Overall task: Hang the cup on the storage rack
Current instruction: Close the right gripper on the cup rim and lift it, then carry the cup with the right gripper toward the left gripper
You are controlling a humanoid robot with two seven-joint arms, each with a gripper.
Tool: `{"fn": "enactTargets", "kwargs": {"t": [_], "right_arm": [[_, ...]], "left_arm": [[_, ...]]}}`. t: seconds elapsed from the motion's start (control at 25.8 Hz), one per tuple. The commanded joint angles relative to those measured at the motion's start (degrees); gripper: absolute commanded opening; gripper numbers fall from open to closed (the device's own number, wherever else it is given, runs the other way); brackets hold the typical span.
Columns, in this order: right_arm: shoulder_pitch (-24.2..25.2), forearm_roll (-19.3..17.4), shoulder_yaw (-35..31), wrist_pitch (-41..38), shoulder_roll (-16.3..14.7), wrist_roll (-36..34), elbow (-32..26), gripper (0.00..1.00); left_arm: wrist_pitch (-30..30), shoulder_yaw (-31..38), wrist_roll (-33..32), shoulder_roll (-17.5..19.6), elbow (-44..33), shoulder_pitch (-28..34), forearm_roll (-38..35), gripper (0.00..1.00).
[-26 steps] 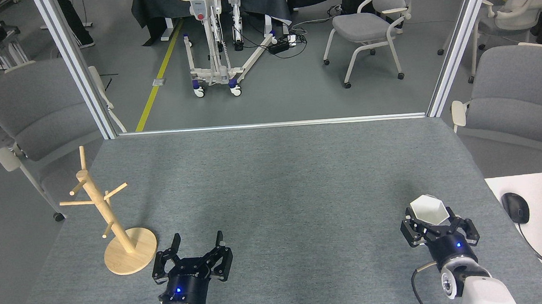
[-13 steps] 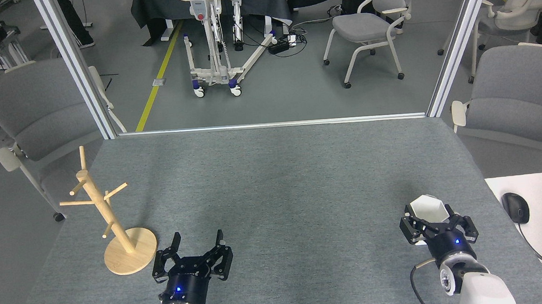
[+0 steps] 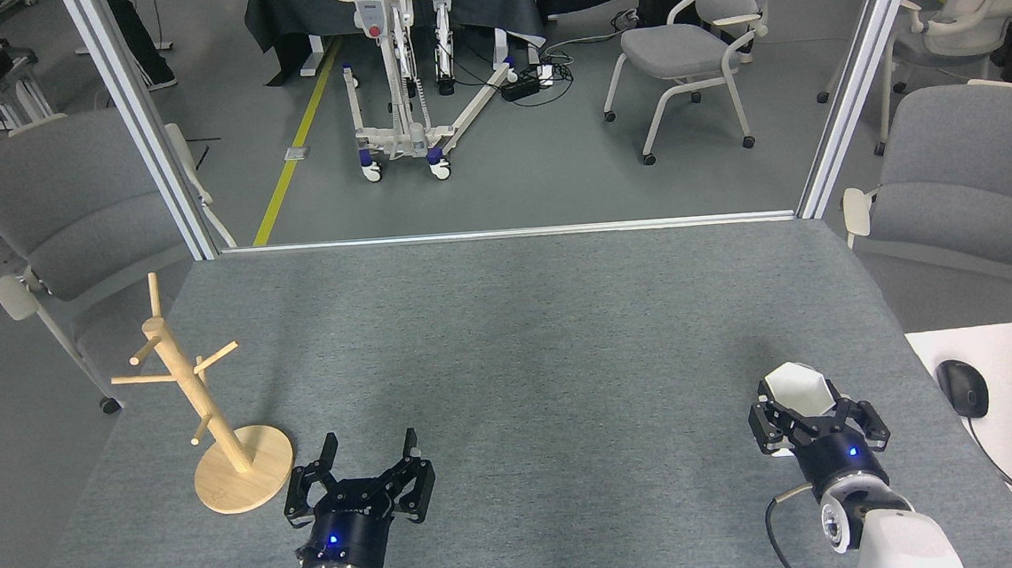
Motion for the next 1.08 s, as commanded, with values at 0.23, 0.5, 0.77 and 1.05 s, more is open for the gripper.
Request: {"fn": "enactTargets", "kwargs": {"t": [0.23,0.5,0.77,1.05], "right_arm": [[-1.93,-0.69,-0.76,-2.98,-0.35,6.74,-3.16,0.51],[-2.02,-5.52,-4.10,-2.80,-2.20,24.23,-22.85,0.52],[-1.76,-6.49,-4.01,4.23,-2.02,38.91,-45.09,0.51],[-2.73,-6.14,5.22,16.71,0.18,48.75,-57.04,0.49]], "left_arm": [[-0.09,0.00,0.26,0.01,-0.61,-0.09,0.00,1.00],[-2.73,-0.44,1.23,0.45,-2.72,0.26,-0.09,1.00],[-8.18,-8.08,1.66,2.47,-6.06,0.79,-6.86,0.99],[-10.02,-20.48,1.23,2.39,-6.41,-1.05,-13.54,0.99]]}}
